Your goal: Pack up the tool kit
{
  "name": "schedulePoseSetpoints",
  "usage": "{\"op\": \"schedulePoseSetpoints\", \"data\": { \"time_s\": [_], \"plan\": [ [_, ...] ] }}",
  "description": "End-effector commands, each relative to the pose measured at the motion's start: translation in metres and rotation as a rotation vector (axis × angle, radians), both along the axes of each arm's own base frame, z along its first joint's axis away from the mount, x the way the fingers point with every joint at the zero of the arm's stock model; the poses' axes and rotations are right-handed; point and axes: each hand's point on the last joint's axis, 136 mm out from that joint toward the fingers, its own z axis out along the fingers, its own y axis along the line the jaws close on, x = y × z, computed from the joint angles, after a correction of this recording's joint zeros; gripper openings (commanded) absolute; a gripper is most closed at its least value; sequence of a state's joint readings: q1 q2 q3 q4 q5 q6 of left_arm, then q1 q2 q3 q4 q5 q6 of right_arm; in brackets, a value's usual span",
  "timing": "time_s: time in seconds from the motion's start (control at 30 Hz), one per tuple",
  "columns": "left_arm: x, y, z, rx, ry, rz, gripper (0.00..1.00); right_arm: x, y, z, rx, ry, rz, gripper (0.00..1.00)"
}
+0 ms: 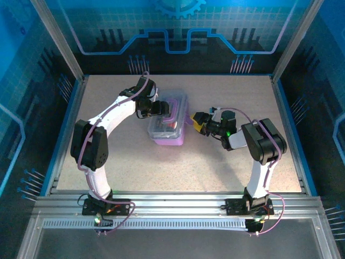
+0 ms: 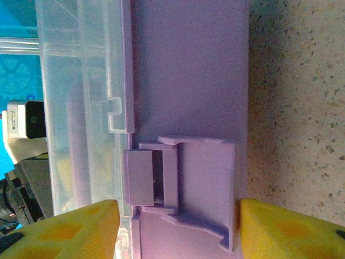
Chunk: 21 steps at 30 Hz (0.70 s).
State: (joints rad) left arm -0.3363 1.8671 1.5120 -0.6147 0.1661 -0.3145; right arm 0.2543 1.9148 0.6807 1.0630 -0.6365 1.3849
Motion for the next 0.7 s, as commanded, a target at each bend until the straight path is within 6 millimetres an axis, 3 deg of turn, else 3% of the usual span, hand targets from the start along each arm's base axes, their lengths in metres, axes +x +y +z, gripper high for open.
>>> {"op": "schedulePoseSetpoints", "data": {
  "time_s": [0.0,0.5,0.67],
  "plan": [
    [-0.043,-0.016,-0.058,-0.007,0.242,-0.059,0.44,-0.004,0.025,0.074,0.095,-0.240,0.114,0.58],
    [-0.044,-0.017,-0.060,0.014,0.245,-0.068,0.44,-0.015,0.020,0.089,0.009,-0.293,0.133,0.55],
    [-0.045,-0.018,-0.061,0.018,0.248,-0.071,0.44,-0.015,0.036,0.099,-0.036,-0.336,0.180,0.55]
  ]
}}
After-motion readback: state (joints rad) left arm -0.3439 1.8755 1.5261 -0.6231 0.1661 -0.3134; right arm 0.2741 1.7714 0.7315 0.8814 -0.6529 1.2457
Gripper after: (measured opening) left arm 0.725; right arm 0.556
